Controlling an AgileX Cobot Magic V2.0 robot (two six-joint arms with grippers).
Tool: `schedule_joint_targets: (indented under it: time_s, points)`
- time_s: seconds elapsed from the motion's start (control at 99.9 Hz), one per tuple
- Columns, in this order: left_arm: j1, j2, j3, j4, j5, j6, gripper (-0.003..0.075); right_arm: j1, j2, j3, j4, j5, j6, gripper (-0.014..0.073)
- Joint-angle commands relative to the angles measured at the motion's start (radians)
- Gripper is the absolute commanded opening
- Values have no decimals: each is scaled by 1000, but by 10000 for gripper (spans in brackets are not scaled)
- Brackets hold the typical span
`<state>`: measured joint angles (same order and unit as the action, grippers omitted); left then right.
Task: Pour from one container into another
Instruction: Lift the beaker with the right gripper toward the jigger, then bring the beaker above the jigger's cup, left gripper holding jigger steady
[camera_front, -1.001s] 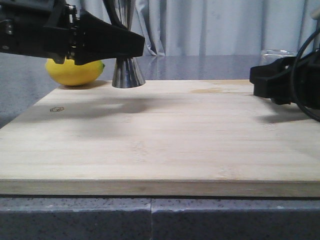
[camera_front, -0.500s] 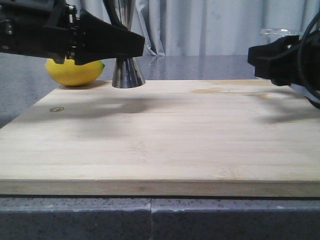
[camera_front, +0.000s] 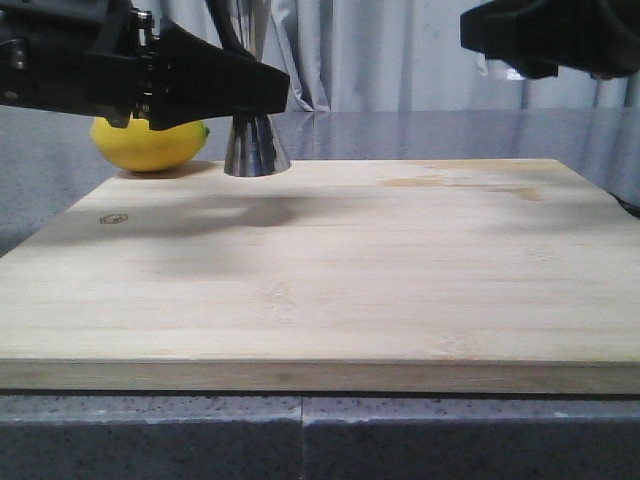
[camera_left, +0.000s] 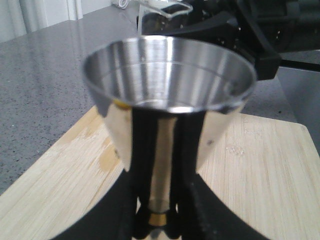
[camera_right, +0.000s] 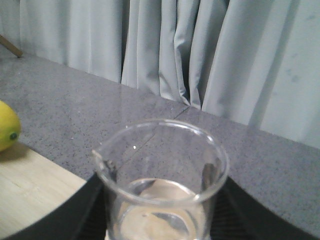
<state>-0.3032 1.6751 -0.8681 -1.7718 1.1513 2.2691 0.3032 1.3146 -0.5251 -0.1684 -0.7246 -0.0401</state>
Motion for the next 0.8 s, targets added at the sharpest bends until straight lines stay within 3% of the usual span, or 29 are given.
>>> schedule_joint_targets:
  time_s: [0.0,0.32,0.791]
  points:
    - [-9,-45,-29,-78,117,-9,-19,2,-51,-67,-27,-23,12,184]
    - [-9,-45,-29,-78,117,-9,-18,60,-72,-186,-89,150,52,184]
    - [-34,-45,-29,-74,117,-9,-19,168,-72,-307,-134,258,52,184]
